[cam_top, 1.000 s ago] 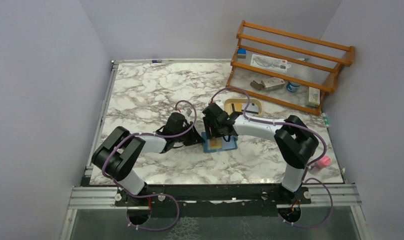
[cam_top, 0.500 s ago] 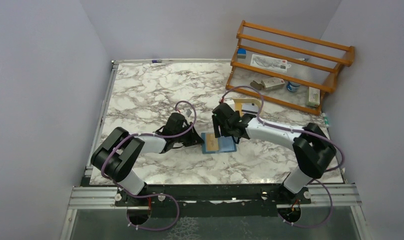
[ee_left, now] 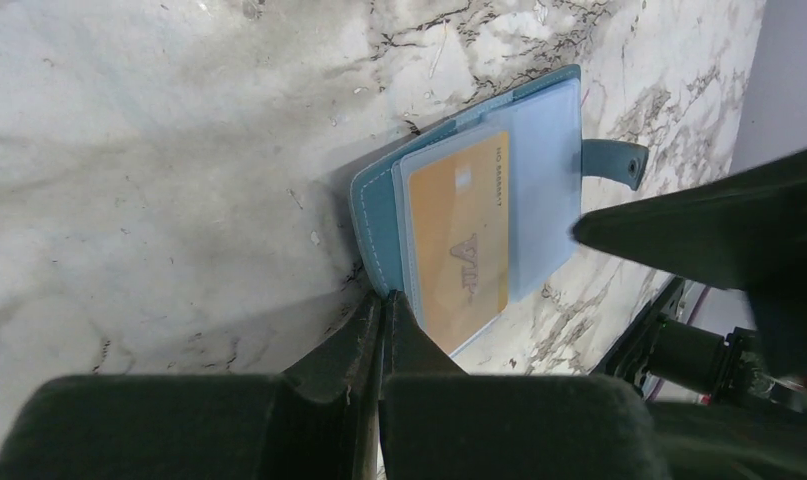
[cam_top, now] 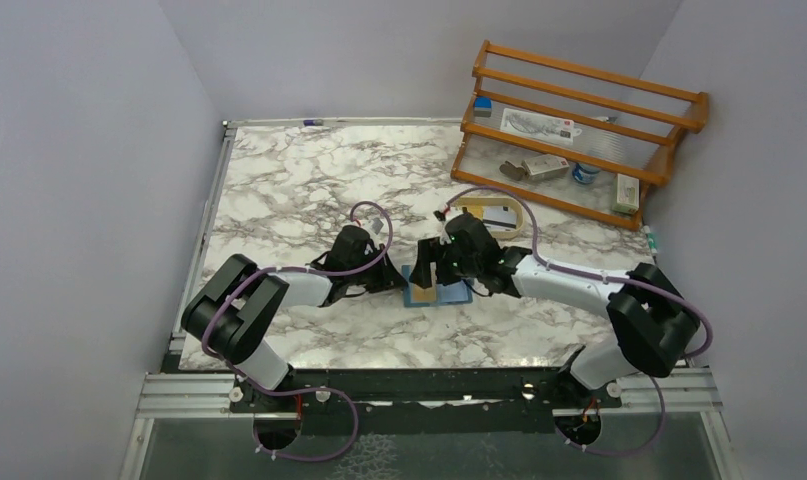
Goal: Take the credit cards out of the card holder
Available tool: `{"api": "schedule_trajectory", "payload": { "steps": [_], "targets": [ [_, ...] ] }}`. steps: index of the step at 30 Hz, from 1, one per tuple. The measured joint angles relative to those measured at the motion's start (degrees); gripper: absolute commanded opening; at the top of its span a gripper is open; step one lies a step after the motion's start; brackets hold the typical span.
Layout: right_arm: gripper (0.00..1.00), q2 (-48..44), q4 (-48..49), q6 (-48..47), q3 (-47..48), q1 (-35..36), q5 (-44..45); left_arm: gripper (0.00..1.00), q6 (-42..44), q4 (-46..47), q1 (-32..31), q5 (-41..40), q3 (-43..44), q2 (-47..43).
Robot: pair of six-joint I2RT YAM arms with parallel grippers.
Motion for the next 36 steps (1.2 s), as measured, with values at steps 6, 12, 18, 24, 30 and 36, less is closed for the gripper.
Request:
{"api": "schedule_trajectory", "payload": {
  "steps": [6, 12, 18, 24, 30, 36],
  "targets": [
    [0.73, 0.98, 4.07, 4.63, -8.81, -5.51, -7.34, 0.0, 0.31, -0.59, 0.0, -0.37, -0.02, -0.76],
    [0.71, 2.73, 9.11, 6.56, -9.27, -8.07, -10.1, 0.0, 0.44, -1.14, 0.0, -0.61, 0.0, -0.96],
    [0.7, 6.78, 15.45, 7.93, -10.23, -8.07, -16.68, 0.0, 0.42, -1.36, 0.0, -0.85, 0.0, -1.07],
    [0.7, 8.46, 18.4, 9.05, -10.23, -8.22, -20.55, 0.0, 0.44, -1.88, 0.0, -1.27, 0.22, -1.07],
    [0.69, 9.18, 20.98, 11.56, -10.8, -8.22, -23.67, 0.0, 0.44, -2.51, 0.0, -1.7, 0.22, -1.07],
    [0.69, 9.18, 26.45, 16.22, -13.64, -8.61, -25.77, 0.0, 0.44, -2.58, 0.0, -2.38, 0.22, -1.07]
  ]
}}
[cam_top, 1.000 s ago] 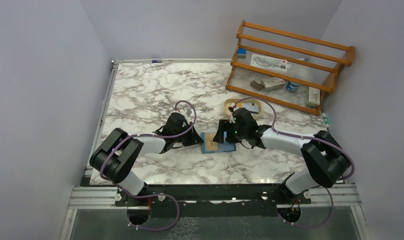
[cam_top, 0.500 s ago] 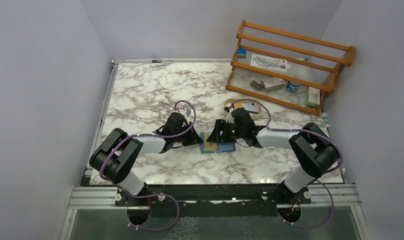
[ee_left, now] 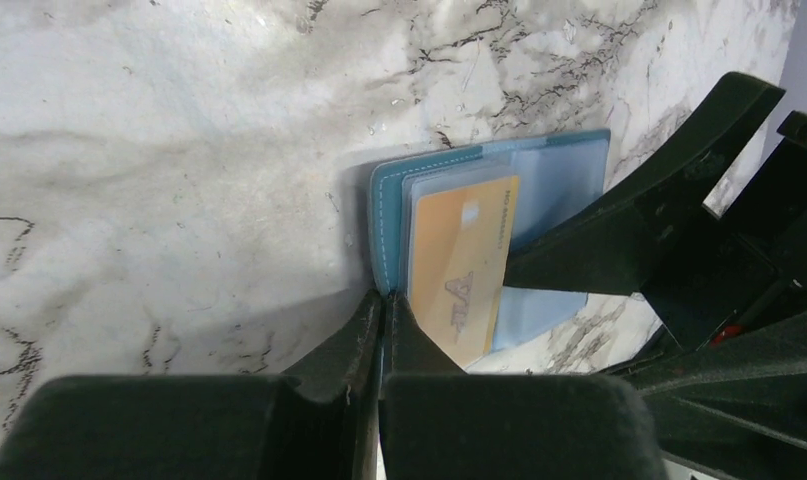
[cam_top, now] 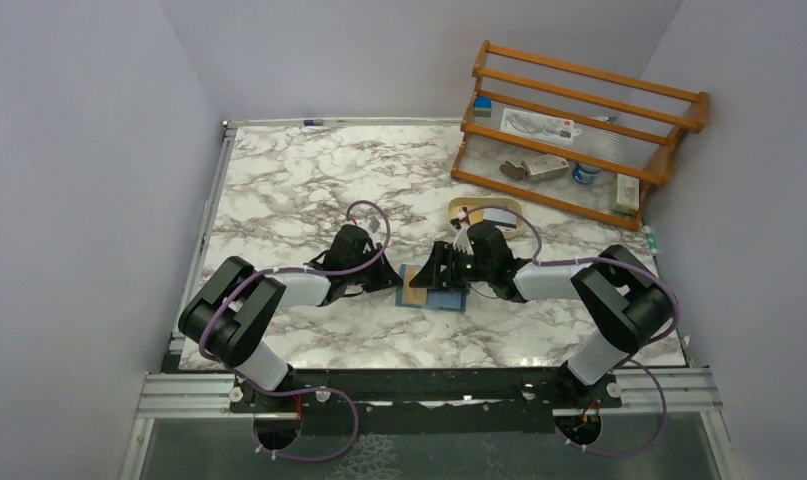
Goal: Take the credit cards out of the card holder
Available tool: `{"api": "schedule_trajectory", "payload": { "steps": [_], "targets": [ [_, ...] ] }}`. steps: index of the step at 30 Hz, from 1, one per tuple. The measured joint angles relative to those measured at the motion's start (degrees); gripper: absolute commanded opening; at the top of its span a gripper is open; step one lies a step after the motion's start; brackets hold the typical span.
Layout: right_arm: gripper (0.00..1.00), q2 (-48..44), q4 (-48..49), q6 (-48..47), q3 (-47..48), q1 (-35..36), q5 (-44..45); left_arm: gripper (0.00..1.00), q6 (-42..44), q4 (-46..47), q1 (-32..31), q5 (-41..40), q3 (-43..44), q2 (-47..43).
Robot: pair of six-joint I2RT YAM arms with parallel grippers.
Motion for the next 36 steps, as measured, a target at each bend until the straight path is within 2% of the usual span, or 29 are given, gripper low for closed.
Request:
{"api": "schedule_trajectory", "payload": {
  "steps": [13, 27, 36],
  "targets": [
    [0.66, 4.35, 23.34, 13.38, -9.29, -0.31, -3.1, 0.0, 0.07, 0.9, -0.02, -2.95, 0.0, -0.13],
    [0.64, 6.03, 38.82, 28.13, -17.0, 0.57, 2.97, 0.0, -5.81, 0.96, -3.26, -9.35, -2.47, -2.67],
    [0.65, 14.47, 55.8, 35.87, -19.39, 1.4, 4.33, 0.0, -10.78, 2.19, -4.11, -12.33, -4.79, -4.04]
  ]
}}
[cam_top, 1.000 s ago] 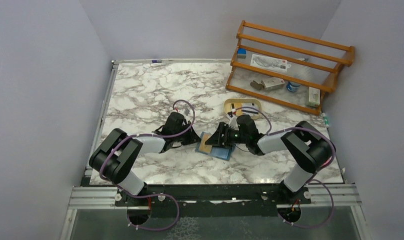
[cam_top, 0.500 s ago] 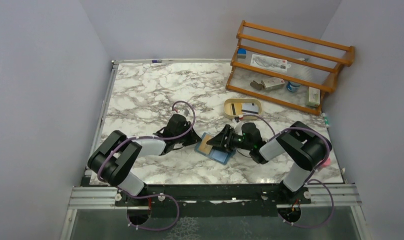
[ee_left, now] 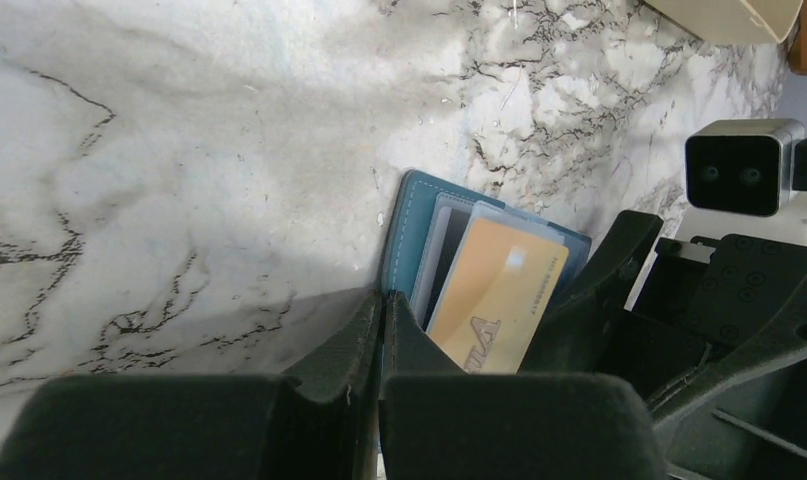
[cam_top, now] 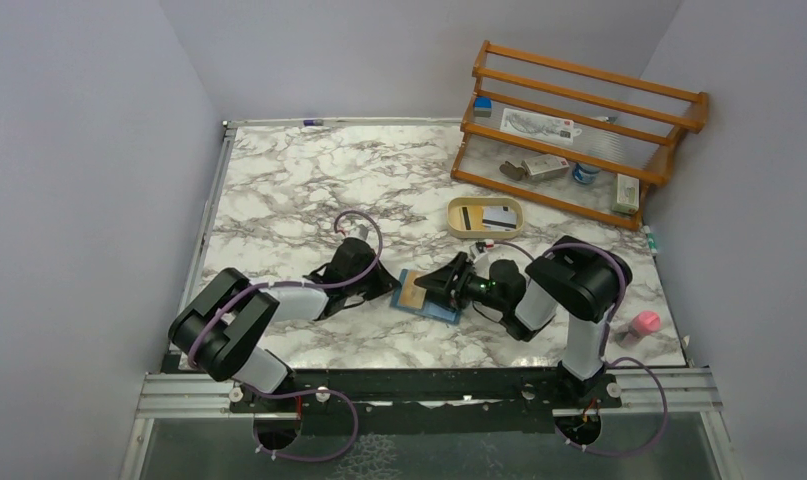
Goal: Take the credit cards out of the card holder
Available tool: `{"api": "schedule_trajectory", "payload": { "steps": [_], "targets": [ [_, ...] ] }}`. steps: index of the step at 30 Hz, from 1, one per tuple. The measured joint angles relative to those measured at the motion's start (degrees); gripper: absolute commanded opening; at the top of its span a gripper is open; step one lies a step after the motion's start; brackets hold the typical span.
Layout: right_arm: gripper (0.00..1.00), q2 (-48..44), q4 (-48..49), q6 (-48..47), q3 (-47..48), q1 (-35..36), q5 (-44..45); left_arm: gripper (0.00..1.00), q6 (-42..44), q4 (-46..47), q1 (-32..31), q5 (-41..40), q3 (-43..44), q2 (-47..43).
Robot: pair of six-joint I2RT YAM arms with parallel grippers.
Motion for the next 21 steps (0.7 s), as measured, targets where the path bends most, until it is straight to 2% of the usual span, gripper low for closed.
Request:
{"api": "schedule_trajectory", "payload": {
  "steps": [7, 21],
  "targets": [
    [0.65, 1.57, 4.68, 2.49, 0.26, 0.74, 1.07, 0.0, -2.64, -0.04, -0.31, -3.06, -1.79, -2.14],
    [0.65, 3.85, 5.35, 4.59, 3.85, 1.68, 1.55, 0.0, -6.08, 0.0, -2.29, -7.58, -2.43, -2.8]
  ]
}}
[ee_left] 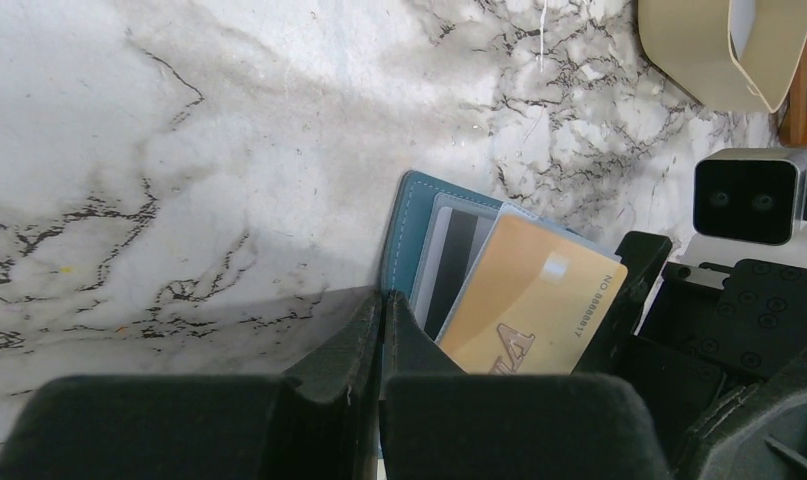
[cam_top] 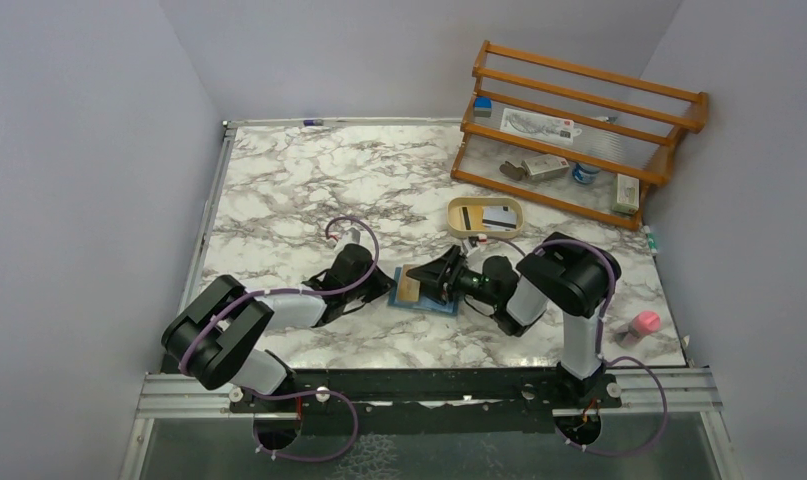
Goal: Take the credit cards out of the card holder
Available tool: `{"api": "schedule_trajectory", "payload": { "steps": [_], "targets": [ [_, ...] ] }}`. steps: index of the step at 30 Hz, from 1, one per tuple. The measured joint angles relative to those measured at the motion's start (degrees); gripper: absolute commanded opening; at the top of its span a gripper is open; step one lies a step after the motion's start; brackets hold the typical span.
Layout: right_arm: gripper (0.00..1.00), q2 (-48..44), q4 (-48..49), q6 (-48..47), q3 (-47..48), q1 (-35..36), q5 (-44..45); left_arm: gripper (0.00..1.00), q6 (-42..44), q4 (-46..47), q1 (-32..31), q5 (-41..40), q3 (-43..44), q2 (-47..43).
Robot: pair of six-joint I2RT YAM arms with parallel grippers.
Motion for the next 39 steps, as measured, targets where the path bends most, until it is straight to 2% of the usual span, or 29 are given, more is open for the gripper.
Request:
{"api": "schedule_trajectory", "payload": {
  "steps": [7, 14, 16, 30, 39],
  "targets": [
    [0.65, -0.17, -4.92, -1.38, 3.34, 0.2, -0.33, 0.0, -0.35, 0.0, -0.24, -1.77, 0.0, -0.15],
    [0.64, -4.92, -28.15, -10.75, 11.5, 0.61, -2.47, 0.0, -0.28, -0.66, -0.35, -2.23, 0.0, -0.85],
    [0.64, -5.95, -32.06, -13.0, 12.9, 0.74, -2.86, 0.0, -0.24, -0.9, -0.35, -2.36, 0.0, -0.85],
    [0.61, -9.03, -46.1, -19.69, 16.2, 0.81, -5.05, 0.0, 0.5, -3.52, -0.72, -3.17, 0.0, -2.84],
    [0.61, -10.75, -49.2, -20.92, 15.67, 0.81, -5.2, 0.0, 1.01, -4.57, -0.74, -3.34, 0.0, -3.41]
  ]
}}
